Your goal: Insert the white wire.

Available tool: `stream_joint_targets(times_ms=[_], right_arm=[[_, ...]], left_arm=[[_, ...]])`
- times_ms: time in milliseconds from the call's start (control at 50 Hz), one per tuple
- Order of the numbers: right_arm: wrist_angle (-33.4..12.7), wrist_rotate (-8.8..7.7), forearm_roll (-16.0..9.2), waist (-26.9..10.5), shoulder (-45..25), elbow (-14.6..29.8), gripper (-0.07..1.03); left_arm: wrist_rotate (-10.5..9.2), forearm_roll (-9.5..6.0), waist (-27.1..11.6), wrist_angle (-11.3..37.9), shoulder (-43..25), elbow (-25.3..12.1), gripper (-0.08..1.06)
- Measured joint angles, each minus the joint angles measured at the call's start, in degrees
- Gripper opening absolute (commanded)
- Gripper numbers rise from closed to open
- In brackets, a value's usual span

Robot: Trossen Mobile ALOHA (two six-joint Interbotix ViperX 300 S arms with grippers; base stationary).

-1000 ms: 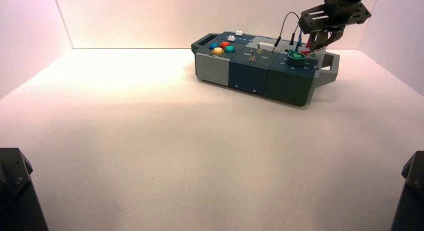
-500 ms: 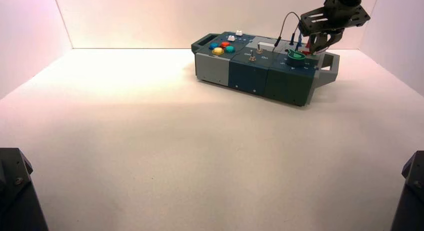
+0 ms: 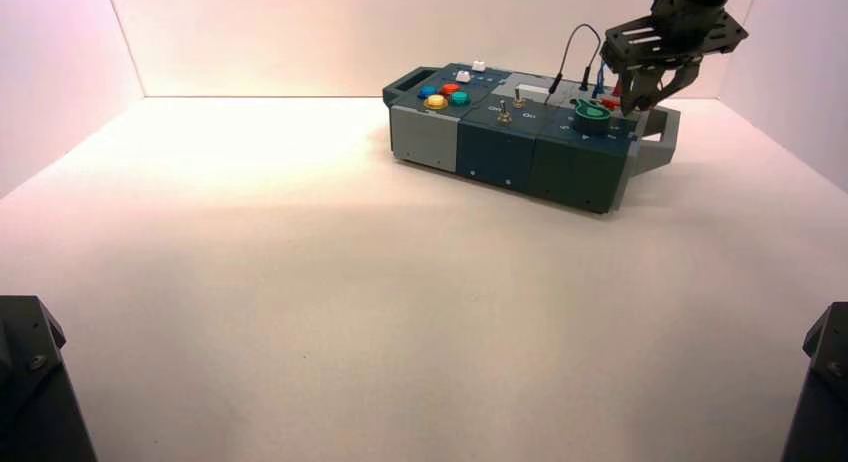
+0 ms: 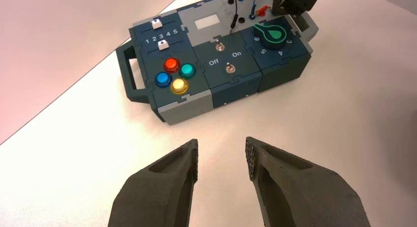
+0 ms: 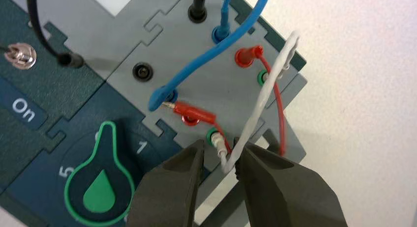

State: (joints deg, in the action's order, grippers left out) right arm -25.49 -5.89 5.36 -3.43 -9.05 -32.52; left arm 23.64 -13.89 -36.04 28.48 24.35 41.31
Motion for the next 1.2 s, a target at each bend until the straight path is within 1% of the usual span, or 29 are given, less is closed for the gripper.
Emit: stream_joint_targets(times_ms=[60,160,200,220,240,260,280,340,420,500,620,720,820,900,1020,1120,1200], right_arm=[[-2.1,0.00,0.0,-0.2,1.1,0.4,0.39],[-5.0,0.09,-0.1,-0.3,2.8,1.1,0.39],[-7.1,0.09,-0.1,-0.4,4.1,1.6,0.39],[-7.4,0.00,-0.1,-0.4,4.2,1.6,0.39],[-8.6,0.00,-0.1,-0.4,5.0,1.8,0.39],[-8.6,0.00,-0.1,-0.4,5.0,1.8,0.39],[-10.1,0.00,-0.2,-0.5,5.8,2.0,0.39],[-12.0,0.00,-0.2,-0.7,6.9,2.1,0.39],[-13.5,0.00,-0.2,-0.7,8.1,1.9,0.39],[-14.0,0.00,-0.2,-0.8,9.5,0.7,0.39],[-13.9,0.09,-0.3,-0.8,11.2,-0.9,0.39],[-12.2,0.00,-0.2,-0.8,12.5,-1.8,0.39],[-9.4,0.09,-0.4,-0.7,12.5,-2.3,0.39],[-7.6,0.44,-0.4,-0.7,12.0,-2.4,0.39],[-5.4,0.79,-0.5,-0.4,9.0,-1.8,0.39],[-5.1,0.88,-0.5,-0.2,7.3,-0.8,0.38],[-5.0,0.79,-0.5,-0.2,6.1,0.7,0.36]], left_arm=[[0.00,0.09,0.0,-0.2,0.0,0.1,0.53],[0.00,0.09,0.0,-0.5,0.0,0.1,0.53],[0.00,0.09,0.0,-0.9,0.1,0.3,0.53],[0.00,0.09,0.0,-1.0,0.1,0.4,0.53],[0.00,0.09,0.0,-1.2,0.1,0.4,0.53],[0.00,0.09,0.0,-1.2,0.1,0.4,0.53],[0.00,0.09,0.0,-1.4,0.1,0.4,0.53],[0.00,0.09,0.1,-2.0,0.1,0.8,0.53],[0.00,0.09,0.3,-2.7,0.1,1.1,0.53],[0.00,0.09,0.7,-3.2,0.2,1.1,0.53],[0.00,0.09,1.6,-4.1,0.2,1.6,0.53],[0.00,0.09,2.0,-4.8,0.2,2.0,0.53],[0.00,0.09,2.1,-5.6,0.2,2.5,0.53],[0.00,0.09,2.2,-6.4,0.2,2.7,0.53],[0.00,0.09,2.2,-6.8,0.3,2.8,0.53],[0.00,0.09,2.2,-6.9,0.4,2.8,0.53],[0.00,0.00,2.3,-6.9,0.4,2.9,0.53]])
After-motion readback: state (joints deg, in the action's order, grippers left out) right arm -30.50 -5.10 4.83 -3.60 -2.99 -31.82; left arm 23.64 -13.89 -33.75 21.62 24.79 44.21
